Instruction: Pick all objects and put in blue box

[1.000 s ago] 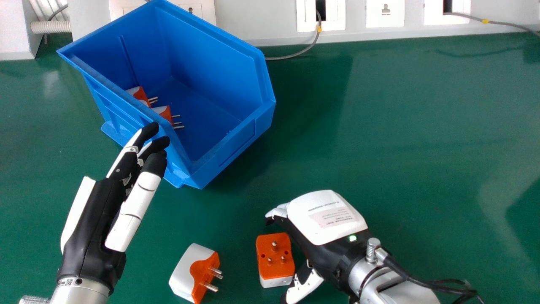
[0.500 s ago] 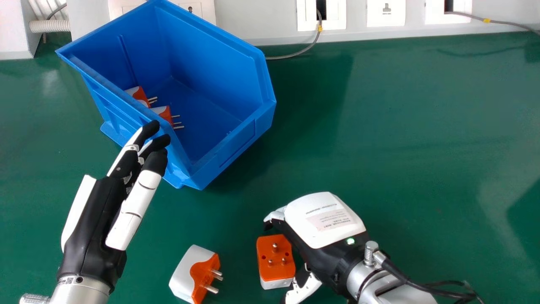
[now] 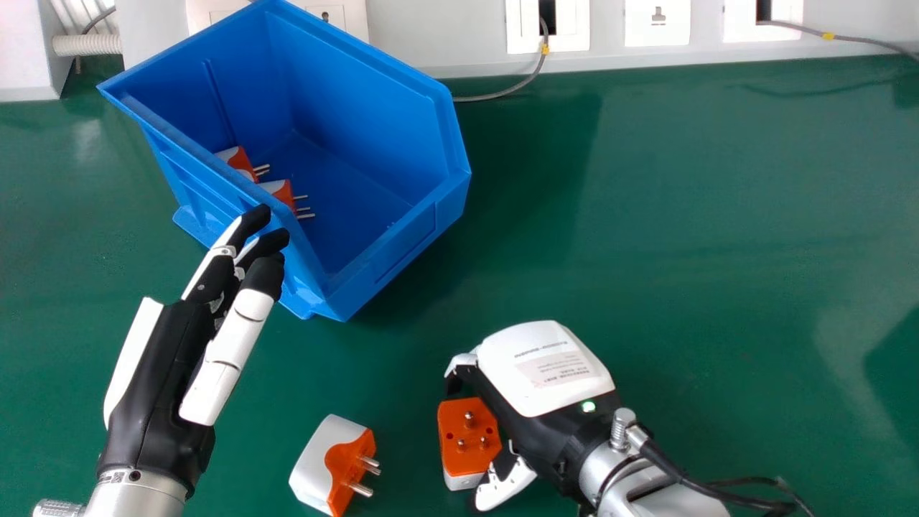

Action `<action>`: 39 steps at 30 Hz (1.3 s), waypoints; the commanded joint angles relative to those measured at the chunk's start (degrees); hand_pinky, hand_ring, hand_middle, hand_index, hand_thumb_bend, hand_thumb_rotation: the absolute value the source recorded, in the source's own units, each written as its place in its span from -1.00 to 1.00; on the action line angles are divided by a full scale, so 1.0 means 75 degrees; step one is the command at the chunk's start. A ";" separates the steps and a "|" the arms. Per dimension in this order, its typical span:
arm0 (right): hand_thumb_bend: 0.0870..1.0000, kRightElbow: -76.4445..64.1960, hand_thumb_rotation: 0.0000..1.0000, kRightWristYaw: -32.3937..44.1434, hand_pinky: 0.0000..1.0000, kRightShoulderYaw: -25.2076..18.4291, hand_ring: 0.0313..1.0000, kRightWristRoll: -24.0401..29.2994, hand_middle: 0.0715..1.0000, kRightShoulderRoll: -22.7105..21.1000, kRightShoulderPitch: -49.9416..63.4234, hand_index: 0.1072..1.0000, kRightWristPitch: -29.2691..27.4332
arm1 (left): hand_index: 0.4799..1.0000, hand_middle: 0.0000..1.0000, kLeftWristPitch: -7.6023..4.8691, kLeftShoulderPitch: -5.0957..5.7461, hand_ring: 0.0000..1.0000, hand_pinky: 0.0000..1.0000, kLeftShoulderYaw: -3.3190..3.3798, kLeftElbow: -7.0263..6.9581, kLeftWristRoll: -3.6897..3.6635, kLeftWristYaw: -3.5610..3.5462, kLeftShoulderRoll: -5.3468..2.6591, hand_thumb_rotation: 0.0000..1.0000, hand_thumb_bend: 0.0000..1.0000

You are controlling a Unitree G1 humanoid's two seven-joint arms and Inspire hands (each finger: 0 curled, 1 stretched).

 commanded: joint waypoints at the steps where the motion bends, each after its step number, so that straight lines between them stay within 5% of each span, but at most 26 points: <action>1: 0.23 0.0239 -0.56 0.0115 -0.01 0.0203 0.06 0.0057 0.19 0.0076 0.0136 0.13 -0.0077 | 0.72 0.82 0.0009 -0.0012 0.81 0.76 0.0013 -0.0257 -0.0032 0.0007 0.0045 0.81 0.40; 13: 0.03 0.0666 -0.67 -0.0751 -0.22 0.0147 -0.10 0.0166 0.00 0.0137 0.0122 -0.07 -0.0243 | 0.72 0.82 0.0076 0.0024 0.81 0.76 0.0047 -0.0333 -0.0105 -0.0052 0.0052 0.81 0.37; 22: -0.02 0.0931 -0.87 -0.1127 -0.53 0.0184 -0.42 0.0136 -0.15 0.0074 0.0058 -0.10 -0.0195 | 0.72 0.82 0.0114 0.0036 0.81 0.76 0.0092 -0.0364 -0.0174 -0.0123 0.0077 0.82 0.37; 39: -0.04 0.0509 -0.97 -0.0927 -0.80 -0.0099 -0.75 0.0558 -0.15 0.0001 0.0142 -0.15 -0.0194 | 0.73 0.82 0.0113 0.0099 0.81 0.76 0.0015 -0.0504 -0.0174 -0.0140 0.0069 0.82 0.35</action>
